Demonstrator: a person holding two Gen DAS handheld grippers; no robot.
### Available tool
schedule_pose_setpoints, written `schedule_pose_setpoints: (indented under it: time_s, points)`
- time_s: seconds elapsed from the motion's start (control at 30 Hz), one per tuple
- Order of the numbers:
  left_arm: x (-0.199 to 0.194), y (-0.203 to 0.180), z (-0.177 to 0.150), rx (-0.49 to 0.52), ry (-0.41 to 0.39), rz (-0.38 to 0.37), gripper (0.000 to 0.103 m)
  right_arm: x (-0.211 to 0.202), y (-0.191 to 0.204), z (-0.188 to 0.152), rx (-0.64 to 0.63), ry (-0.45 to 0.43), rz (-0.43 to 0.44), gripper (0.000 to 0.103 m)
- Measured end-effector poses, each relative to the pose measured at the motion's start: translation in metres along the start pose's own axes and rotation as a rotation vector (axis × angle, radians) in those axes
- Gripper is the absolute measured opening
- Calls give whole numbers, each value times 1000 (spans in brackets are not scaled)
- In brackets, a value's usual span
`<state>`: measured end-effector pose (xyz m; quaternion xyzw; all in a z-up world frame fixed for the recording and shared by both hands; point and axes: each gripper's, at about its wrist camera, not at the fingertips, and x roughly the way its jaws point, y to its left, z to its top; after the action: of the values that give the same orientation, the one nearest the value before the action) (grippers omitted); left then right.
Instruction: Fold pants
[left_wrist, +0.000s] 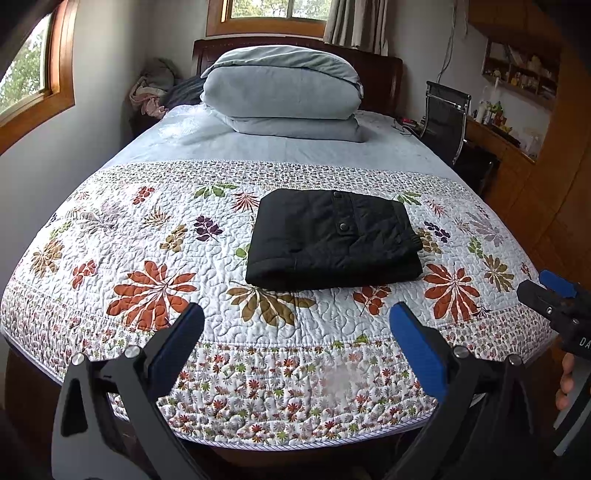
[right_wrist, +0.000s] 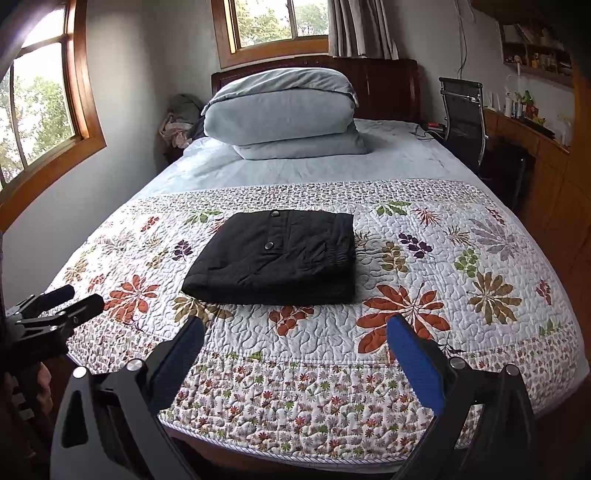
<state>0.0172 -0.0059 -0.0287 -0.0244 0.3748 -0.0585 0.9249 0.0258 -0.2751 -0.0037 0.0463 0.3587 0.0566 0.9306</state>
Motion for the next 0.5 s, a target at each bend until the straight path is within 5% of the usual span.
schedule_pose_setpoints:
  time_s: [0.5]
  points:
    - [3,1,1,-2,2,0,100,1,-1,0,2,1,-1,100]
